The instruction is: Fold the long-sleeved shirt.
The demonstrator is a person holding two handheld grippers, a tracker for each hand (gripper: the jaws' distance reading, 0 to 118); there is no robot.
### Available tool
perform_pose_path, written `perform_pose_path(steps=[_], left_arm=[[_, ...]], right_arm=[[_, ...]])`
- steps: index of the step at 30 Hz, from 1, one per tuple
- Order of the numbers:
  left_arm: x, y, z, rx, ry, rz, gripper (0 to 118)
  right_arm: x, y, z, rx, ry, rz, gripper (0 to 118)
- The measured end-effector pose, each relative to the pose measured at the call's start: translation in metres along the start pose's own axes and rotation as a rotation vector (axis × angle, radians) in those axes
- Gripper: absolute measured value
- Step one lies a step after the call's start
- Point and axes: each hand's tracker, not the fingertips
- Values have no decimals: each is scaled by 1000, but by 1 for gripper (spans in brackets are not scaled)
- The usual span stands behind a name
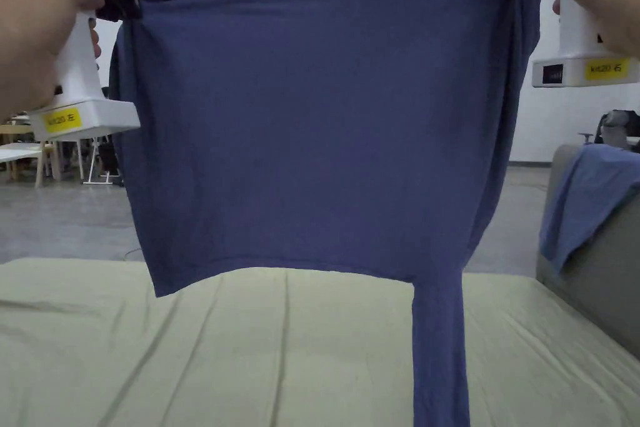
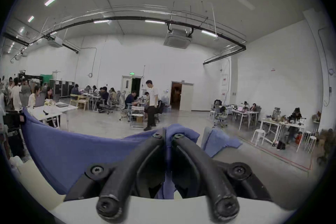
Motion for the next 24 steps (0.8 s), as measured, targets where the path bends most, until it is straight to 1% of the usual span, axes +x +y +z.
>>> perform_pose_path(steps=[2,3,5,7,9,11,13,14,15,16,18,19,21,22,24], left_arm=[[4,5,-13,2,29,2,0],[15,-1,1,9,40,-10,0],[19,-6,-5,12,56,-37,0],[21,-19,-14,13,76,-73,0],[17,-49,-28,-46,83,-105,0],[11,-88,-43,-108,83,-129,0],[3,-138,-55,-202,86,-148,0],[-2,-169,-60,-260,84,-159,0],[-9,-191,-83,-301,75,-163,0],[-16,-225,-87,-360,79,-176,0],[-30,-291,-88,-484,71,-195,0],[-39,-320,-93,-553,101,-228,0],[-50,-373,-79,-634,120,-280,1],[-56,-393,-69,-684,147,-314,0],[-67,-418,-46,-724,131,-295,0]], right_arm=[[-8,3,-8,7,-22,17,1],[-10,4,-12,11,-26,26,1],[-16,-3,-19,20,-47,55,1],[-19,-22,-32,-10,-48,82,1],[-20,-55,-48,-71,-31,90,1],[-21,-101,-64,-142,-14,103,1],[-24,-161,-78,-239,13,117,1],[-27,-199,-83,-297,35,122,1],[-29,-237,-86,-358,65,128,1],[-31,-277,-88,-432,85,137,1],[-37,-355,-85,-594,104,139,1],[-39,-390,-77,-645,128,138,1],[-43,-440,-54,-703,174,166,1],[-42,-459,-47,-714,203,168,1],[-32,-479,-18,-712,273,73,1]])
